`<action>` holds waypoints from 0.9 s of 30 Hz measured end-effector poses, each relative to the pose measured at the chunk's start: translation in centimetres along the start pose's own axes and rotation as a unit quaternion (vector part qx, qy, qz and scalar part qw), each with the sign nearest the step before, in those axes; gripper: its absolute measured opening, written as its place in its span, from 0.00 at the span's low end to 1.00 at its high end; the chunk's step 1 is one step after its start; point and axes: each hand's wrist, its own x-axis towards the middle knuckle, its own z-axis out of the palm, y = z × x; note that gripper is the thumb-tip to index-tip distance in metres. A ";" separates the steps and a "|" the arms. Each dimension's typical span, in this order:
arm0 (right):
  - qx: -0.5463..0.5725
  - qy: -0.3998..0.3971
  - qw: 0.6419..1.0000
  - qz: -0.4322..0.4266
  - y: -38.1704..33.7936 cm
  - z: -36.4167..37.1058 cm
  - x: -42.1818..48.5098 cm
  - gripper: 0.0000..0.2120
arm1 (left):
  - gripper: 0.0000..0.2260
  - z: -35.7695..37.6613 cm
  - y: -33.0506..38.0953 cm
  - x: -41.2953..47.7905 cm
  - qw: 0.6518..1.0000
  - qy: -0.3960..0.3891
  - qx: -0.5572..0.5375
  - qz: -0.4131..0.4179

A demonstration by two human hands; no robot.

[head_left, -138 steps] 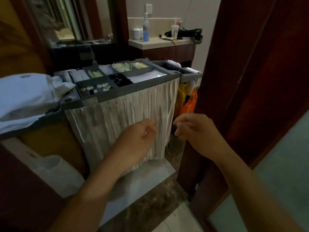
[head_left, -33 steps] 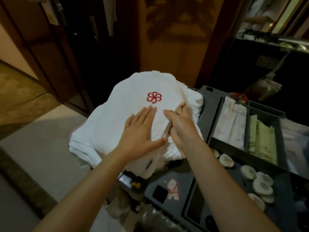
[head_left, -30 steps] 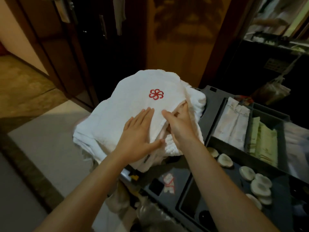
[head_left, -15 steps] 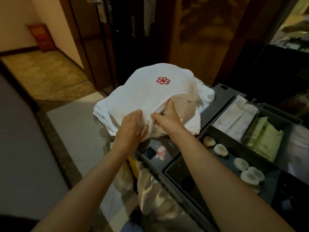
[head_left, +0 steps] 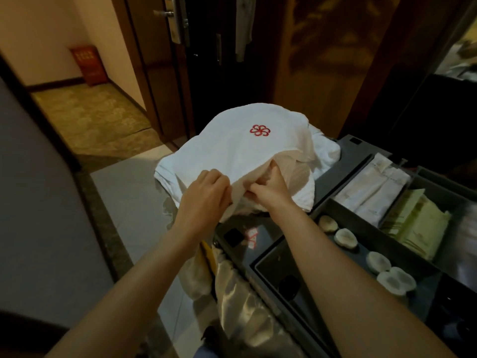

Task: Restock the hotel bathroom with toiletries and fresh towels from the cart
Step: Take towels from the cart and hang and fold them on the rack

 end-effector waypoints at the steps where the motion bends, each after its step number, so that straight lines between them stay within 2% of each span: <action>1: 0.003 0.001 1.000 0.002 0.1 0.0 0.1 0.42 | 0.15 0.2 0.3 -0.2 1.000 -0.005 0.001 0.011; 4: 0.022 -0.010 1.000 0.014 0.2 -0.2 0.4 0.43 | 0.09 1.6 0.6 -0.8 0.997 -0.059 0.036 0.033; 6: 0.074 -0.029 0.996 0.036 0.0 -0.4 0.5 0.42 | 0.04 2.2 0.4 -0.6 0.992 -0.107 0.061 0.029; 8: 0.133 -0.060 0.988 0.052 -0.2 -0.8 0.6 0.38 | 0.05 2.0 0.4 0.1 0.987 -0.151 0.060 0.015; 10: 0.194 -0.068 0.977 0.065 -0.8 -1.1 0.5 0.30 | 0.07 1.1 0.3 1.3 0.979 -0.203 0.018 -0.013; 12: 0.270 -0.048 0.958 0.085 -1.3 -1.1 0.9 0.22 | 0.07 0.0 0.1 3.1 0.956 -0.286 -0.034 -0.046; 15: 0.329 0.004 0.941 0.080 -2.1 -1.1 2.4 0.23 | 0.13 -1.5 -0.7 6.1 0.905 -0.389 -0.134 -0.108; 16: 0.333 0.024 0.940 0.069 -2.5 -1.3 3.1 0.23 | 0.14 -1.7 -1.0 7.2 0.894 -0.398 -0.163 -0.124; 18: 0.344 0.054 0.936 0.061 -3.2 -2.0 4.5 0.24 | 0.14 -1.6 -1.8 9.2 0.913 -0.347 -0.172 -0.129; 20: 0.355 0.080 0.929 0.075 -3.8 -2.6 6.0 0.26 | 0.10 -0.5 -3.0 11.2 0.951 -0.242 -0.149 -0.122; 22: 0.364 0.114 0.921 0.084 -4.2 -2.9 7.3 0.27 | 0.09 1.3 -4.4 13.3 0.972 -0.175 -0.110 -0.111; 24: 0.367 0.145 0.915 0.087 -4.6 -3.0 8.4 0.24 | 0.15 3.4 -5.4 14.8 0.977 -0.175 -0.063 -0.101; 27: 0.341 0.185 0.917 0.088 -5.3 -3.5 10.1 0.17 | 0.25 6.0 -6.1 16.8 0.967 -0.228 -0.036 -0.107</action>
